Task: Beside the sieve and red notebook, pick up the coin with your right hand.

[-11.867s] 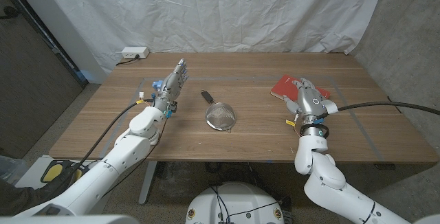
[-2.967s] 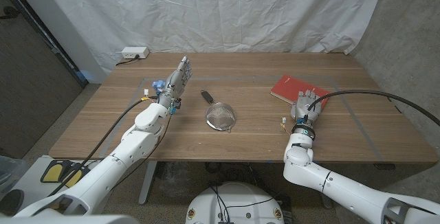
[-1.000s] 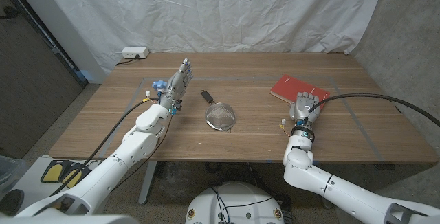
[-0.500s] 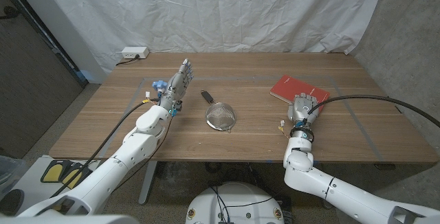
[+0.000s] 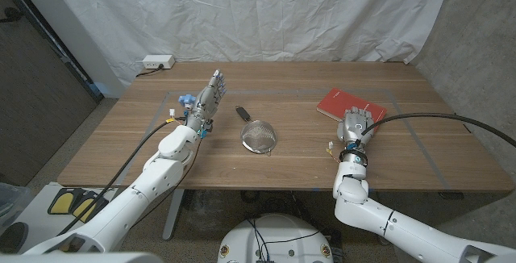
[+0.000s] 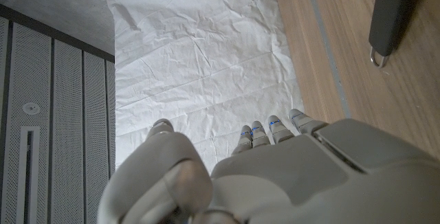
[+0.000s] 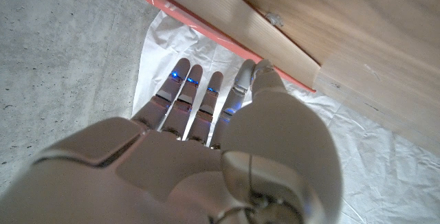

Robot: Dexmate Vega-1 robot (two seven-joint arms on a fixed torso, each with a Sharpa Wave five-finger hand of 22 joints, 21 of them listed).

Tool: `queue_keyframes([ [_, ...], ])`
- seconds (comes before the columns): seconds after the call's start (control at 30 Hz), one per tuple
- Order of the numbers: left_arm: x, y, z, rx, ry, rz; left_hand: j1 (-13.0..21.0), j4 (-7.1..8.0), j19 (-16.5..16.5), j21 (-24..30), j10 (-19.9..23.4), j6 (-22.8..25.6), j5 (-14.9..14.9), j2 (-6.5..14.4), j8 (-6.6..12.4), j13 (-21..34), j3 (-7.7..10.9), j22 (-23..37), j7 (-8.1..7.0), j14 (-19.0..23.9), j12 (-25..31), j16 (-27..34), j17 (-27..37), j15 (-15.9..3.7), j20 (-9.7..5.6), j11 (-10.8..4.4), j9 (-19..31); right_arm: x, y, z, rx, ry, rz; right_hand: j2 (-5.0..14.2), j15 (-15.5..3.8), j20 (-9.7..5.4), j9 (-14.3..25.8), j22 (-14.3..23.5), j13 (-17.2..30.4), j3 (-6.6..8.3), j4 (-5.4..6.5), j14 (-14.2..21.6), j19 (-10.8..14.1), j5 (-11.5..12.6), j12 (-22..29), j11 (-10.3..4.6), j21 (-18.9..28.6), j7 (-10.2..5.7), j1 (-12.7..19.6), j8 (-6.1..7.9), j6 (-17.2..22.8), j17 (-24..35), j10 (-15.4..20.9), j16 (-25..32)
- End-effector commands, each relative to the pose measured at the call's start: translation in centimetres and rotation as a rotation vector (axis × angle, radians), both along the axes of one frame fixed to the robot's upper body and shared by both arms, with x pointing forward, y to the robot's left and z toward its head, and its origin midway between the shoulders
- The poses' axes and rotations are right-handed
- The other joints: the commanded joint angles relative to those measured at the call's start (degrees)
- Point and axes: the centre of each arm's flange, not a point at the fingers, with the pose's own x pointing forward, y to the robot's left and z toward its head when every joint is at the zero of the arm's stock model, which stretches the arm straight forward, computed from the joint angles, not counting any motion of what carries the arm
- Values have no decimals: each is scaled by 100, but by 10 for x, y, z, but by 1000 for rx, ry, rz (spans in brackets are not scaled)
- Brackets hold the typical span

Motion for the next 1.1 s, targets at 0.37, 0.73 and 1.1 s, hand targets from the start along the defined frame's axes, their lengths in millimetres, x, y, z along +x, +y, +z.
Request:
queue_keyframes([
  [0.37, -8, 4, 4, 14, -9, 2, 38, 0, -23, -3, -29, -23, -19, 78, 3, 26, -56, 21, -15, -7, -10, 5, 20, -28, 61, -6, 18, -11, 3, 13, 15, 4, 15, -40, -297, -145, -326, 39, -45, -19, -9, -11, -67, 15, -67, -84, 68, -509, 91, -150, 706, 48, 24, -35],
  [0.73, -14, 7, 2, 18, -7, 12, 47, -3, -27, -6, -30, -25, -21, 85, 4, 26, -65, 21, -12, -12, -10, 4, 20, -18, 63, -9, 18, -18, 6, 24, 8, -7, 34, -70, -291, -153, -510, 42, -59, -37, 10, -34, -91, 20, -84, -115, 99, -524, 87, -211, 807, 59, 27, -50],
  [1.1, -18, 7, 4, 24, -1, 21, 58, -6, -21, -4, -38, -22, -22, 93, 7, 26, -78, 20, -13, -10, -12, 6, 20, -31, 8, 0, 18, -22, 8, 43, -22, -20, 73, -103, -302, -141, -730, 43, -73, -59, 27, -50, -127, 36, -100, -138, 135, -547, 87, -291, 903, 69, 39, -64],
])
